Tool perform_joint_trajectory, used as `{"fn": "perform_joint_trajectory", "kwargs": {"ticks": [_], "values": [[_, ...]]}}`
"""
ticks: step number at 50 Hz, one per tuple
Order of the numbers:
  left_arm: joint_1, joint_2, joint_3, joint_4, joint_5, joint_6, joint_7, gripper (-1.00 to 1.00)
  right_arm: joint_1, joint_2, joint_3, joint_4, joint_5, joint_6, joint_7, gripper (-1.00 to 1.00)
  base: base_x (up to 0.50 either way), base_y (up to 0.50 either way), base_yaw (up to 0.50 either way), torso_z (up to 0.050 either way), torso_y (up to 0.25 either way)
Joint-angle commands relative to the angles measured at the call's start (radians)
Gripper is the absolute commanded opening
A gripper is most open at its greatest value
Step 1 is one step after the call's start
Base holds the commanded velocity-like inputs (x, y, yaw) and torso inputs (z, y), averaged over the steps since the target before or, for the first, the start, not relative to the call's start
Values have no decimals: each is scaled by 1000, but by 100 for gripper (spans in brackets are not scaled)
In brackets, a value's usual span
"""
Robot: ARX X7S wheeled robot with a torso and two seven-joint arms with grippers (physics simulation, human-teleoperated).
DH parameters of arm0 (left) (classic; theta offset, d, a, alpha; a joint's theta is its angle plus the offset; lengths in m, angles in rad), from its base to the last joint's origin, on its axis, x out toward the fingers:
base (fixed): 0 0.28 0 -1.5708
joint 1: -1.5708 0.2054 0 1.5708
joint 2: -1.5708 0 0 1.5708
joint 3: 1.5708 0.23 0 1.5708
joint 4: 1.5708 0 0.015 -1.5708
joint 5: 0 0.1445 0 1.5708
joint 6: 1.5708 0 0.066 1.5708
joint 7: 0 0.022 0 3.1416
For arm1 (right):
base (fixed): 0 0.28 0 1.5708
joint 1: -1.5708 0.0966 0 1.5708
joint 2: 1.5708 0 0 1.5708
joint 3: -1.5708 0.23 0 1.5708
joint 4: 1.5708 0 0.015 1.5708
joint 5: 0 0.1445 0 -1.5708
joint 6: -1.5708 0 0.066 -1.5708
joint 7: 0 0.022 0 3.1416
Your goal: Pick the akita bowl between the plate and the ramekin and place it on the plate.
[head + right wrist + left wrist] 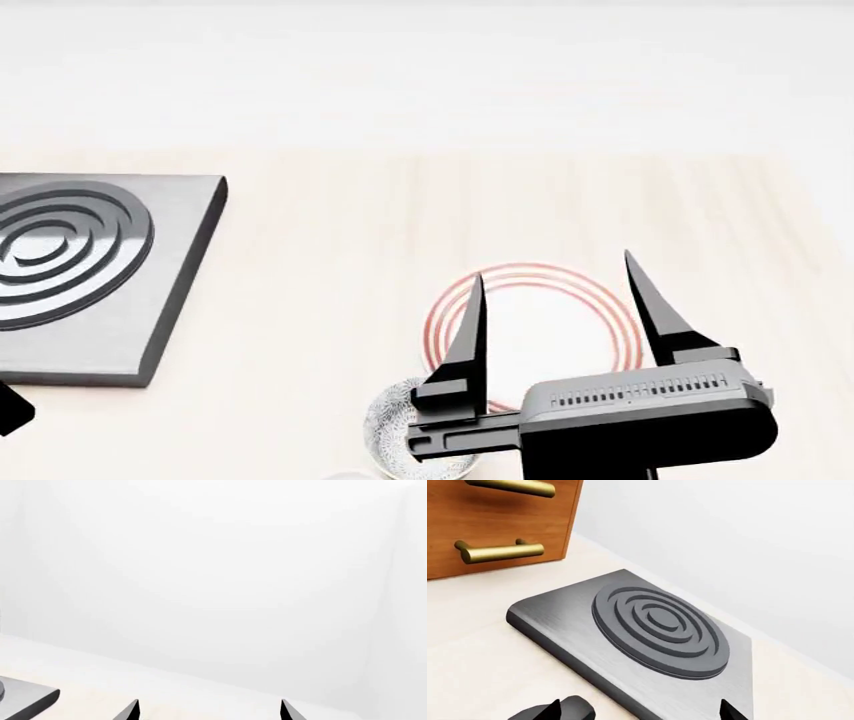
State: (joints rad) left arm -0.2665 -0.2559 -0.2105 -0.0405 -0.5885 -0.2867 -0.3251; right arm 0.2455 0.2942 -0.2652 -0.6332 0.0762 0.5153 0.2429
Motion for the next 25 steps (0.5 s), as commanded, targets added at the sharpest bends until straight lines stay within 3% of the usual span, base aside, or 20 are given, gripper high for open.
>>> {"fn": "perform_joint_trajectory", "kwargs": {"ticks": [1, 17, 25], "values": [[3, -3, 3, 4, -5, -1, -5, 100, 2, 2, -3, -1, 4, 4, 5, 100, 500, 0, 0, 0, 0], [3, -7, 7, 4, -10, 2, -9, 100, 0, 8, -8, 0, 7, -6, 9, 100, 494, 0, 0, 0, 0], [1, -7, 9, -6, -10, 9, -6, 100, 1, 9, -9, -3, 9, -4, 14, 100, 32, 0, 0, 0, 0]]}}
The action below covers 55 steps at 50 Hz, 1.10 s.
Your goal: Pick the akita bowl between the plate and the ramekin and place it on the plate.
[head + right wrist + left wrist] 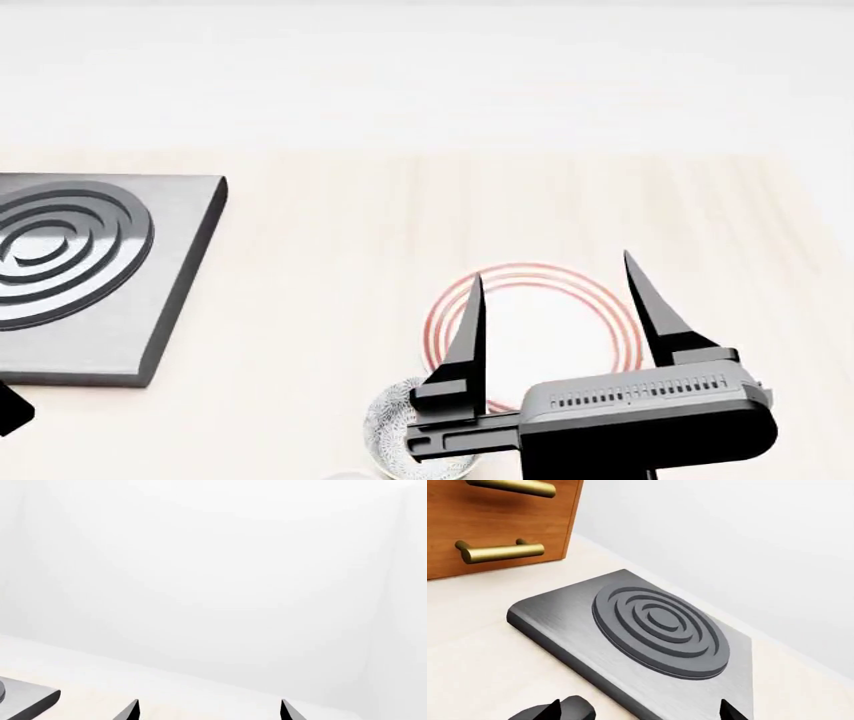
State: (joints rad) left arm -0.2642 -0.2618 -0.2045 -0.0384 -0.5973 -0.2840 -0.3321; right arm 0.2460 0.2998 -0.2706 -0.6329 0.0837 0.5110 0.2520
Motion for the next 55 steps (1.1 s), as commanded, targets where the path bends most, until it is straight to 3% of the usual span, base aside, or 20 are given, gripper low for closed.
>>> {"fn": "perform_joint_trajectory", "kwargs": {"ticks": [1, 25, 55], "values": [[-1, -2, 3, -8, -1, 7, 1, 100, 0, 4, -4, -1, 1, -2, 5, 100, 0, 0, 0, 0, 0], [1, -7, 9, -4, -8, 9, -6, 100, 10, -20, 4, 113, 48, -9, 1, 100, 248, 0, 0, 0, 0], [-2, -10, 14, -15, -15, 15, -13, 100, 52, -84, 52, 155, 172, 136, 13, 100, 23, 0, 0, 0, 0]]}}
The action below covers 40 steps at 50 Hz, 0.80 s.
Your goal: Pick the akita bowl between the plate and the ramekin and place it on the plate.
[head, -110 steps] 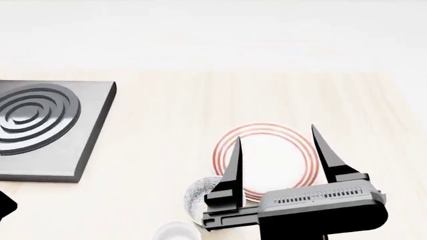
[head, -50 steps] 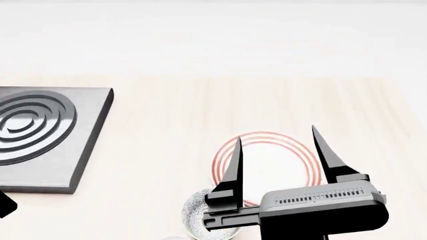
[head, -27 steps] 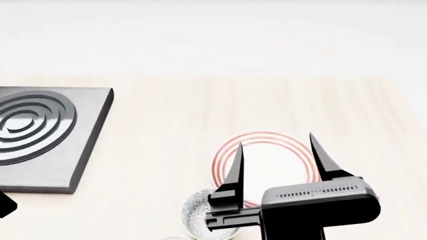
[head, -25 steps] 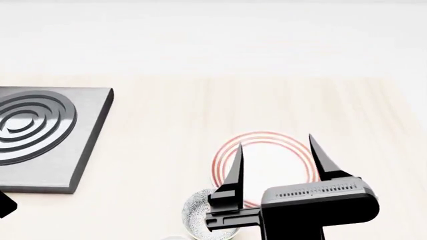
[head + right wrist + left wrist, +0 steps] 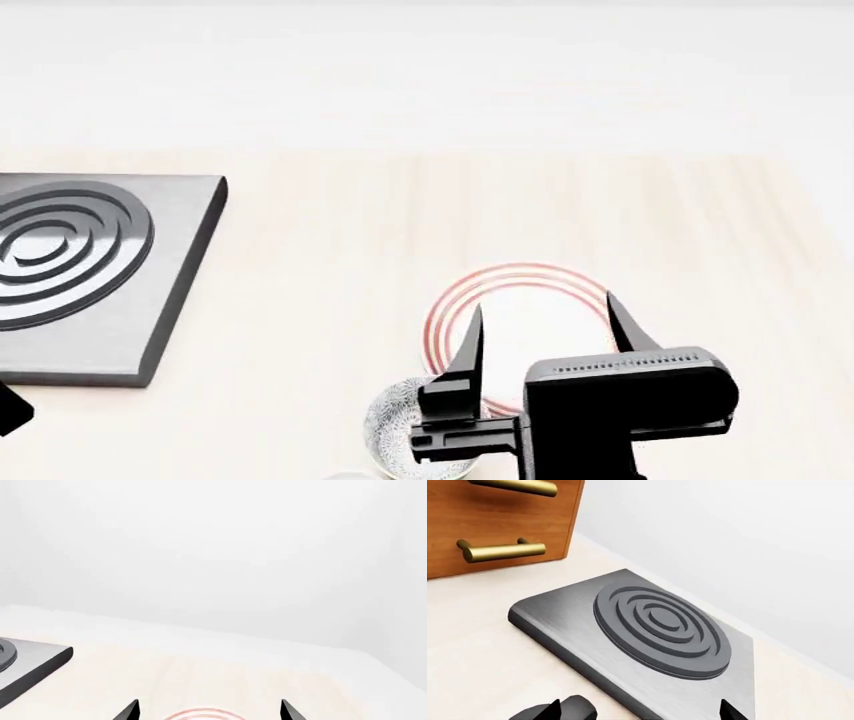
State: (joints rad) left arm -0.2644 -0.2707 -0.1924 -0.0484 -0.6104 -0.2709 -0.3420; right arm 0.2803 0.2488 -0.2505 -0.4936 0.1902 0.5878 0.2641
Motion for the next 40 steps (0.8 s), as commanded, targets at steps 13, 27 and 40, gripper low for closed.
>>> {"fn": "perform_joint_trajectory", "kwargs": {"ticks": [13, 27, 40], "values": [[2, -3, 4, 0, -6, 2, -8, 100, 59, -50, 66, 2, 153, 236, 17, 100, 0, 0, 0, 0, 0], [1, -6, 7, 1, -10, 2, -12, 100, 98, -35, 37, 8, 171, 319, 24, 100, 0, 0, 0, 0, 0], [-3, -6, 11, -13, -8, 12, -10, 100, 123, -64, 77, 18, 231, 443, 49, 100, 0, 0, 0, 0, 0]]}}
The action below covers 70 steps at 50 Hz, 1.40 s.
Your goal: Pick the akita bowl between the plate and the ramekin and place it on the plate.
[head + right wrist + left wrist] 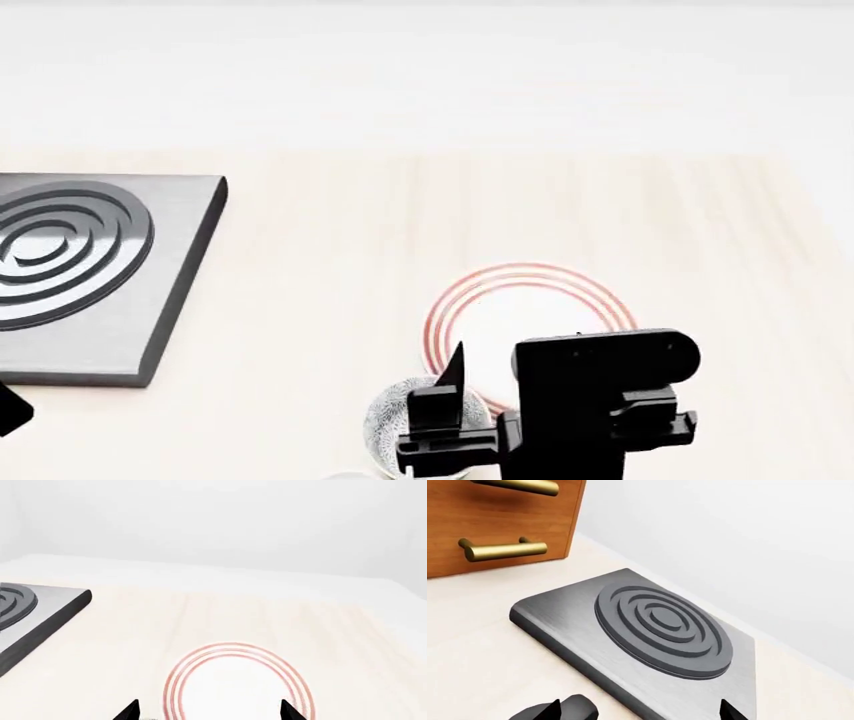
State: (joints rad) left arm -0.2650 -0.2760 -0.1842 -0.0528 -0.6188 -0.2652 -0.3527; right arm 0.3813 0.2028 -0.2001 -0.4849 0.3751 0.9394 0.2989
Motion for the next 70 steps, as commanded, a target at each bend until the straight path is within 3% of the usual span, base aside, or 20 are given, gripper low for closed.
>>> {"fn": "perform_joint_trajectory", "kwargs": {"ticks": [1, 19, 25, 70], "values": [[-2, -1, 3, -7, 0, 5, 0, 100, 23, -19, 29, 10, 48, 95, 16, 100, 0, 0, 0, 0, 0], [-1, -3, 5, -5, -7, 5, -7, 100, 58, -81, 140, 114, 124, 145, 37, 100, 0, 0, 0, 0, 0], [-1, -3, 6, -9, -6, 9, -7, 100, 64, -58, 90, 152, 112, 129, 12, 100, 0, 0, 0, 0, 0], [-4, -9, 14, -16, -17, 15, -15, 100, 90, -79, 76, 351, 152, 42, -24, 100, 0, 0, 0, 0, 0]]}}
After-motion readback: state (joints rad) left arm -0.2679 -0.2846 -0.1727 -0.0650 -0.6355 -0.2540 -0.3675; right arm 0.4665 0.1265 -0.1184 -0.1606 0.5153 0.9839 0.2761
